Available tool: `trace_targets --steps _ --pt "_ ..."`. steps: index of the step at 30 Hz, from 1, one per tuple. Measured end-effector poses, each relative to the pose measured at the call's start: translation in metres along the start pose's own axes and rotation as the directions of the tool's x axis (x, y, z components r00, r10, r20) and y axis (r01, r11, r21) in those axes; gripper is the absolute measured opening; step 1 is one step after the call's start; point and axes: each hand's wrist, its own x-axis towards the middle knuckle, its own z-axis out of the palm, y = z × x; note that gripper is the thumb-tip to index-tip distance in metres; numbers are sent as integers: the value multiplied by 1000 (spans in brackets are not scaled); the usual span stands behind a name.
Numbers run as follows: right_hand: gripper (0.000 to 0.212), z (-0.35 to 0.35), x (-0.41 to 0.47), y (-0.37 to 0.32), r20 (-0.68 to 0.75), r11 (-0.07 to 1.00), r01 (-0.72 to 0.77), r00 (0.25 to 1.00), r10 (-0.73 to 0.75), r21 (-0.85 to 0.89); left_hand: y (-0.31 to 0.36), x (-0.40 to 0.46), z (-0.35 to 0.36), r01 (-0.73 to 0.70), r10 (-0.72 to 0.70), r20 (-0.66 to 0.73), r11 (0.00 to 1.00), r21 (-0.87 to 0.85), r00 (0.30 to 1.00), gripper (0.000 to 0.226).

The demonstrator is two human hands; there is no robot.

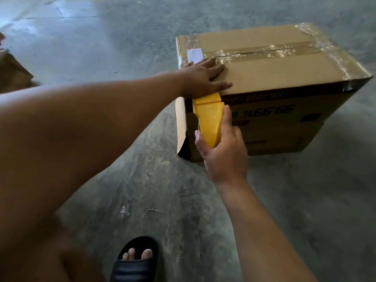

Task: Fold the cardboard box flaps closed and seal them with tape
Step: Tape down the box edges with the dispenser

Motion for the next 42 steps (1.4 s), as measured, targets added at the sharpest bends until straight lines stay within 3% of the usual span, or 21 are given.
trace_targets --steps 5,12,18,25,29,32,42 --pt "83 12 -9 6 -16 999 -44 999 44 9 -5 5 12 -3 6 -58 999 44 998 89" --pt "83 20 -14 12 -19 994 -92 995 93 52 -1 -3 15 -21 26 -45 994 105 999 125" --pt "80 16 -6 13 -30 986 -127 991 131 107 1 -4 15 -30 37 -48 991 128 998 119" --pt "76 8 11 9 98 923 -293 956 277 251 5 -9 16 -31 41 -65 989 148 997 115" --pt "52 9 0 26 215 928 -367 913 347 58 7 -11 15 -29 38 -60 990 136 997 117" --pt "65 14 -23 38 251 909 -417 878 407 -12 7 -14 17 -17 27 -68 989 144 997 117" --pt "76 0 -25 47 147 940 -340 932 332 33 17 -27 39 12 52 -226 961 276 973 108"
